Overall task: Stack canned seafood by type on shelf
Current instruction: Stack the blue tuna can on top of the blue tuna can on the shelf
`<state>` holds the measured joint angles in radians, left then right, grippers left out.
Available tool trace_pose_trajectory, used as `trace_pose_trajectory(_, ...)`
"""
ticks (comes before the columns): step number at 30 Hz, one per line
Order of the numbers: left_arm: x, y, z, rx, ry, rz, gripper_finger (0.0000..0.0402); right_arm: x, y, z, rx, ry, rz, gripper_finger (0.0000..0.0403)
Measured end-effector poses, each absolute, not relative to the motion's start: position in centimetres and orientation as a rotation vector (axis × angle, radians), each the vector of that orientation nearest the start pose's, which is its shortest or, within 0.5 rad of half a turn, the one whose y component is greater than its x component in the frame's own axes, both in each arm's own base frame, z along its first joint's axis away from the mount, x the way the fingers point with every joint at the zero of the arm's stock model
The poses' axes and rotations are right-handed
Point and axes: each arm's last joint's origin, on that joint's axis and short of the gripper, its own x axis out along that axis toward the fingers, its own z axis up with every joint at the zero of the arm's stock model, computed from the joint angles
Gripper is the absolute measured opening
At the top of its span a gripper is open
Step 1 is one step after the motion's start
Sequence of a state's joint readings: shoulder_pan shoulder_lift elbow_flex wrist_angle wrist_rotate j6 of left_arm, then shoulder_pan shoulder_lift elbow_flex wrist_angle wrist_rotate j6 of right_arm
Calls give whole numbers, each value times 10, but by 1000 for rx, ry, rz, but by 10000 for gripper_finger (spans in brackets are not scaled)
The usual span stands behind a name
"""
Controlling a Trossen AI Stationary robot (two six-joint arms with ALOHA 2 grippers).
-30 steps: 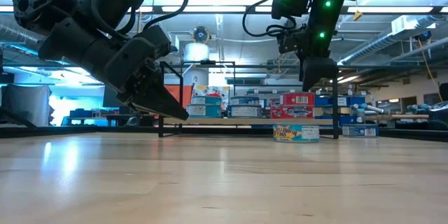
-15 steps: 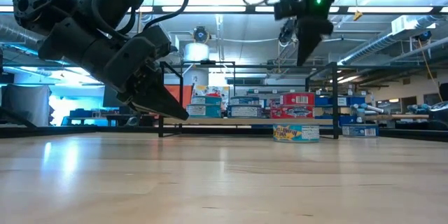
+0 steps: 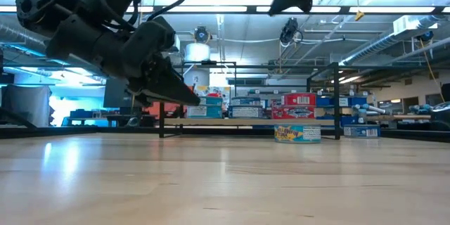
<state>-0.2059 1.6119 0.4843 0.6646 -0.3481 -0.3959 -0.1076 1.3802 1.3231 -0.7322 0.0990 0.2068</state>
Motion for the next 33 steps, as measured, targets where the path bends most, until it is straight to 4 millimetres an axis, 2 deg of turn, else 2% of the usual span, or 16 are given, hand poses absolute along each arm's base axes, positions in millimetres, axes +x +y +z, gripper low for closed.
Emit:
trace_pose_trajectory(5,274,-41,133,-283,366,240,3,288,-28,345,193,624,-202,4)
trace_pose_trajectory(12,279,-27,139,-301,300,247,3,304,-24,337,258,272,48,2)
trace_pose_trajectory(16,281,-19,144,-354,243,254,3,306,-24,336,272,119,45,2)
trace_pose_trajectory(21,285,-3,153,-319,170,169,3,306,-23,336,229,87,-139,2)
trace_pose_trajectory(26,287,11,166,-344,58,-14,3,303,-20,330,233,97,-510,2)
trace_pose_trajectory(29,286,17,168,-323,57,-135,3,298,-18,323,243,107,-755,2)
trace_pose_trajectory(33,285,26,169,-334,67,-184,3,283,-20,319,347,124,-901,1)
